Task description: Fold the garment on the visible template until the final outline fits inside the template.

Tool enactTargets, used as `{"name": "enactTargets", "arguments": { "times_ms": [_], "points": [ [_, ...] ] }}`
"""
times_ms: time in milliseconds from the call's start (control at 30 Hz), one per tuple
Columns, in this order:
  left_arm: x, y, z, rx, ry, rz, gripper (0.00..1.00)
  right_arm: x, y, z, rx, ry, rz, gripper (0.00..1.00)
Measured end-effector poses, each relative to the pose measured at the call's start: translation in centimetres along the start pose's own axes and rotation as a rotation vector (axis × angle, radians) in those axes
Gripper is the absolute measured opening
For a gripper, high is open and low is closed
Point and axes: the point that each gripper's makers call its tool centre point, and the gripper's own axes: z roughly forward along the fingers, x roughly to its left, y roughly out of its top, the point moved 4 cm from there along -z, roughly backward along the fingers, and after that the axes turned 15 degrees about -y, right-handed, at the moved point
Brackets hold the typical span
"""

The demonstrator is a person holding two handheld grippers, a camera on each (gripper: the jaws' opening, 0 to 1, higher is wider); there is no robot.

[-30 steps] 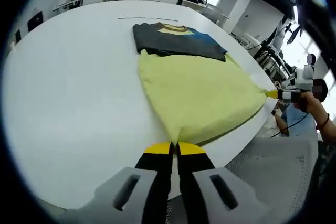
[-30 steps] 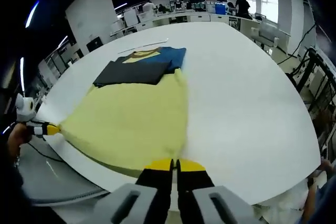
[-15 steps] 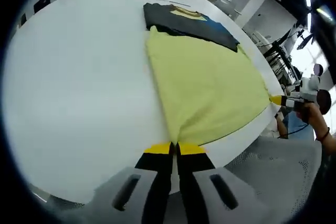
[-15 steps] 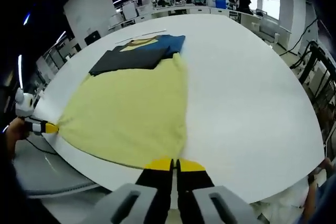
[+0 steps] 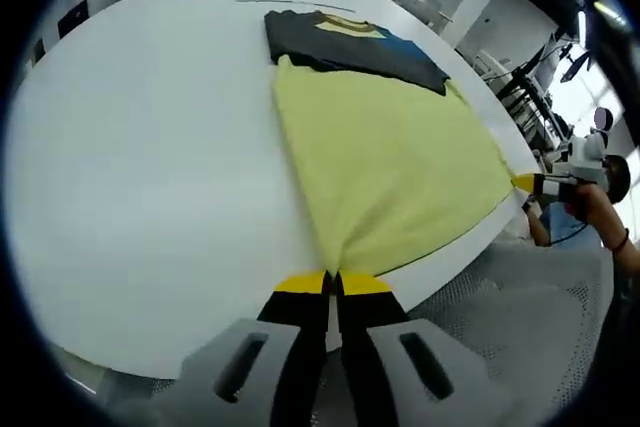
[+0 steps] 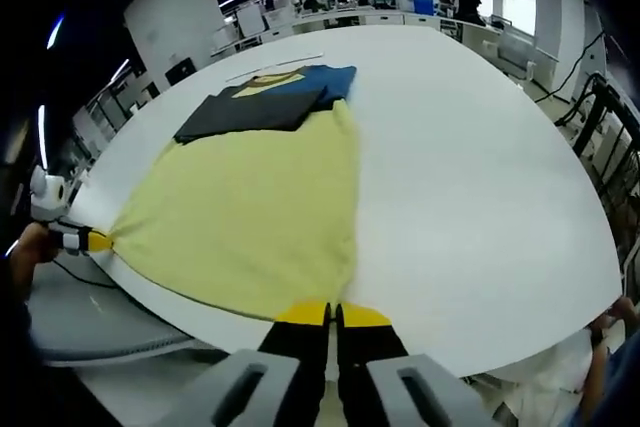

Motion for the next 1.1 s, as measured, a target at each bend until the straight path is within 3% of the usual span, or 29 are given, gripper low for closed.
{"name": "enactTargets", "arguments": {
  "times_ms": [367,667,867,1100],
  "points": [
    [-0.3,-1.9,-1.9,0.067,0.025,0.017,0.00,1.4,-1.6,-1.4,0.023,0.043,-0.063,0.00],
    [-0.7,-3.1,-3.1,0.083,0.052,0.043,0.00,2.0,-2.7,-2.5,0.038,0.075,-0.090,0.00],
    [-1.3,-3.9,-3.7,0.117,0.076,0.092,0.00,2.5,-3.3,-3.5,0.036,0.087,-0.117,0.00],
    [-1.4,-4.9,-4.2,0.123,0.065,0.060,0.00,2.5,-3.9,-4.2,0.046,0.102,-0.128,0.00]
  ]
}}
